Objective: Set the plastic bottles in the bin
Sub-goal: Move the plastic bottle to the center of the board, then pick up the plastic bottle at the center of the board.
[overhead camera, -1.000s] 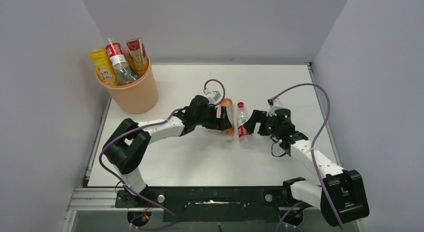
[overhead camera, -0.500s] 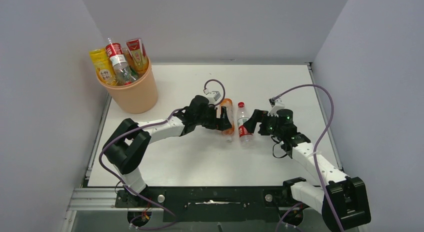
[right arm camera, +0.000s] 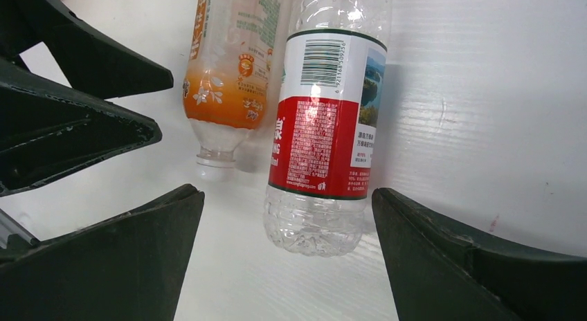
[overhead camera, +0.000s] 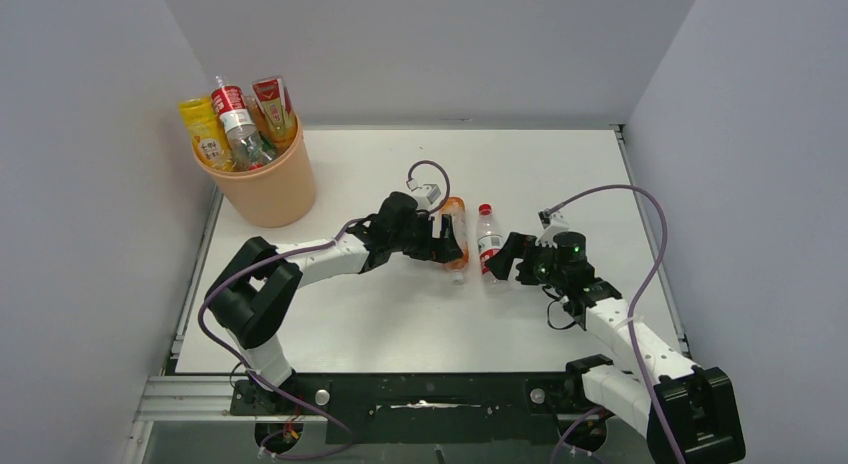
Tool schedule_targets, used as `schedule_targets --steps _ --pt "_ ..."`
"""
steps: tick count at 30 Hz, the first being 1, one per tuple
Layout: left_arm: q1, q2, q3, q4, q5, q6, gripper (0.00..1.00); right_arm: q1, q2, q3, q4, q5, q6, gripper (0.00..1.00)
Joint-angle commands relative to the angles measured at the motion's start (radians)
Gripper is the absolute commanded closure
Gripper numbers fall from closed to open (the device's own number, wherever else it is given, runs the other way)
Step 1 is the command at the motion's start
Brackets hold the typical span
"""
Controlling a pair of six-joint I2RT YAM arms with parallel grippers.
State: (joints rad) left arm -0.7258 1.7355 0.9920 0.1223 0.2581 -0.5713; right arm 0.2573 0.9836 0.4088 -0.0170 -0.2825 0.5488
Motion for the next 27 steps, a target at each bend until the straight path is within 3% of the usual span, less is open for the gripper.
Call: schedule_targets --steps 1,14,20,27 --pt "-0.001 -0.055 0.031 0.008 -0.008 0.026 0.13 0.013 -0.033 0.003 0.048 -0.023 0.024 0.02" --pt "0.014 -0.023 0.117 -0.01 -0.05 0.028 0.13 0.018 -0.065 0.022 0.022 -0.008 0.019 0.02" --pt "0.033 0.051 0.193 0.042 -0.096 -0.004 0.13 0.018 -0.072 0.021 0.019 -0.012 0.028 0.02" --pt "0.044 0.19 0.334 -0.007 -0.184 -0.021 0.13 0.021 -0.114 0.002 0.016 -0.006 0.048 0.02"
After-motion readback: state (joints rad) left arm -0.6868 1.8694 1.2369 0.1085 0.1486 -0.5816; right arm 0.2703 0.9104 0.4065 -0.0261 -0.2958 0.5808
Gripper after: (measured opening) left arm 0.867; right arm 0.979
